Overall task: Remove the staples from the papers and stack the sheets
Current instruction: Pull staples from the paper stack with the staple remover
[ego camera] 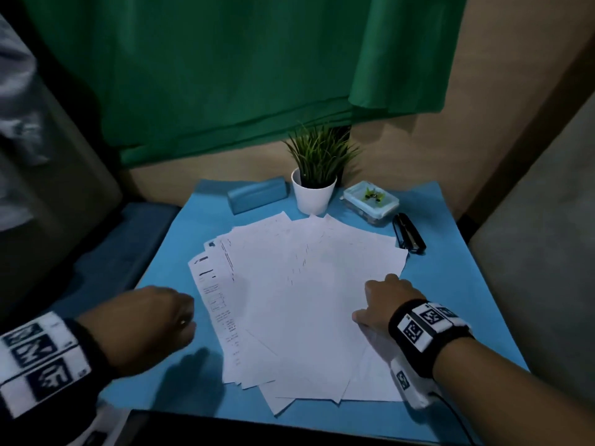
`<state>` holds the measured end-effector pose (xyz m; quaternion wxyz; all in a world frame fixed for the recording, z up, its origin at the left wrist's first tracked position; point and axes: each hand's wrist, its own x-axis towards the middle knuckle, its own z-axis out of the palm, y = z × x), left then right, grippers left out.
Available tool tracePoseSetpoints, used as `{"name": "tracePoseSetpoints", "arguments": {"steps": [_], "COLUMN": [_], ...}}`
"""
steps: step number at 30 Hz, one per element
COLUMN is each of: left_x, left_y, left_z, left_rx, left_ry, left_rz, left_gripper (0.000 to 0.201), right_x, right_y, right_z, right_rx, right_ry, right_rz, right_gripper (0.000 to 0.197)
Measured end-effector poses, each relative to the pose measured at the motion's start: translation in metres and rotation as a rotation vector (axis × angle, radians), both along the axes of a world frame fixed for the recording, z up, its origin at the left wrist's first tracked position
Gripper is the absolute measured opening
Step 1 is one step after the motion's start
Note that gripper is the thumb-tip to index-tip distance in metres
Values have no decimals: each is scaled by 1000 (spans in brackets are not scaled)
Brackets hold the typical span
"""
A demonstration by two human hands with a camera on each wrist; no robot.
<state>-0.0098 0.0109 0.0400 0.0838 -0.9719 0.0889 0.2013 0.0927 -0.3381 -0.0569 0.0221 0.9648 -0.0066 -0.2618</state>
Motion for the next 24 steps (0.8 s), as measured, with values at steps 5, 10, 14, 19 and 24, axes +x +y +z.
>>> {"name": "tracePoseSetpoints", "arguments": {"steps": [5,10,14,19,24], "left_x": [80,176,196,155,129], "left_y": [-92,-118,-117,-105,-104], "left_z": [44,97,95,-35,-86], "left_rx": [24,-26,-190,-74,-221], "left_ry": [-79,-134,-133,179,93], "left_rz": [-38,10,127,173,246], "left_gripper": [33,24,28,39,50], "right_x": [8,12,13,17,33], "right_y": [0,0,-2,-4,15], "right_z": [11,16,8,9,19], "right_rx": [18,62,86,79,-2], "right_ry": [16,32,35,60,38], "right_rz": [66,118,103,93,137], "right_gripper": [55,48,43,31,28]}}
